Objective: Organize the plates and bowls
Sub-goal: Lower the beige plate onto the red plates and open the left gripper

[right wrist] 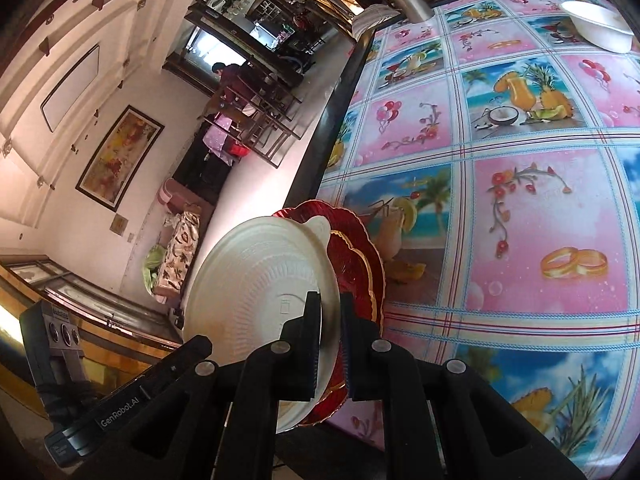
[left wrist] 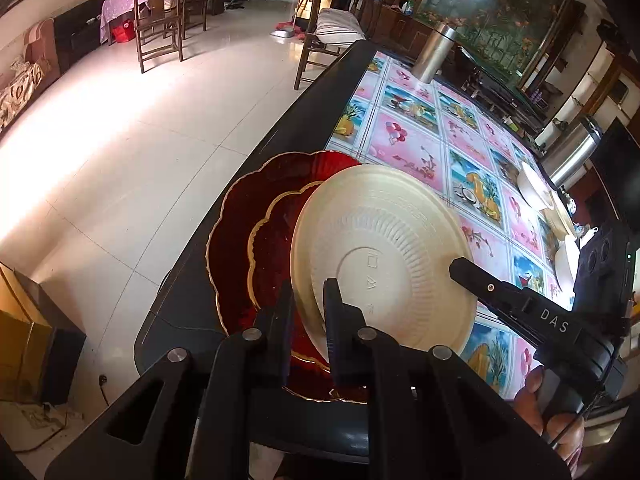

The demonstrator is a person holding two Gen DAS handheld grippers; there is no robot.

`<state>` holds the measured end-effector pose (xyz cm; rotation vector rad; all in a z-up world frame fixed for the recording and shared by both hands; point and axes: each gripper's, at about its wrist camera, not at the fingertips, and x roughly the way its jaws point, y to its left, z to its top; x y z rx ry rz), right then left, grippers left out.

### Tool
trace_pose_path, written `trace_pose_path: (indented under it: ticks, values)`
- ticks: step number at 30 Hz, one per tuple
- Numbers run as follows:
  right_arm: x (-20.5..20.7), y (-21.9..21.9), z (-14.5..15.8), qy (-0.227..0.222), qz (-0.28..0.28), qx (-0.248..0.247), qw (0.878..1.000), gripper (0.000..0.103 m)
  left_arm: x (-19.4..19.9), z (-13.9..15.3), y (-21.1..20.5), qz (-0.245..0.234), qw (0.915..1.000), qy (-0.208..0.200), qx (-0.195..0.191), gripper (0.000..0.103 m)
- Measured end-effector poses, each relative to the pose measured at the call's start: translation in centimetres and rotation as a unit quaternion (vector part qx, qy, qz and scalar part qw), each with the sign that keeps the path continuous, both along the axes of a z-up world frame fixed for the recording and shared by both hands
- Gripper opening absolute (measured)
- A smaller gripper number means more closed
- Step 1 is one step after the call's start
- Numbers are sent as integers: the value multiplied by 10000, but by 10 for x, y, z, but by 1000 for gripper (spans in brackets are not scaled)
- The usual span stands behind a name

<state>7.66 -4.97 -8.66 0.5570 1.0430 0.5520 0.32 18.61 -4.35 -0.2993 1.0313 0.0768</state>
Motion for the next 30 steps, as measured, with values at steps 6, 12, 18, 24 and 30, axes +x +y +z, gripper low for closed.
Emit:
trace_pose_path:
  ticks: [6, 12, 18, 24, 30]
  values:
    - [5, 13, -12, 29, 15, -182, 9998, 9, 1, -11, 2, -24, 9999, 119, 97, 12]
    - [10, 17, -24, 48, 1, -304, 9995, 10, 3, -14, 0, -35, 9986, 167, 491, 15]
    - [9, 23, -24, -116, 2, -488, 9987, 10, -3, -3, 3, 64, 9945, -3, 1050, 16]
    - [6, 25, -22, -193, 34, -602, 9980, 12, -9, 9, 6, 163, 9933, -170, 1130, 16]
    - [-1, 28, -9, -474, 93, -1010, 9937, 35, -18, 23, 1, 158, 9928, -327, 1145, 16]
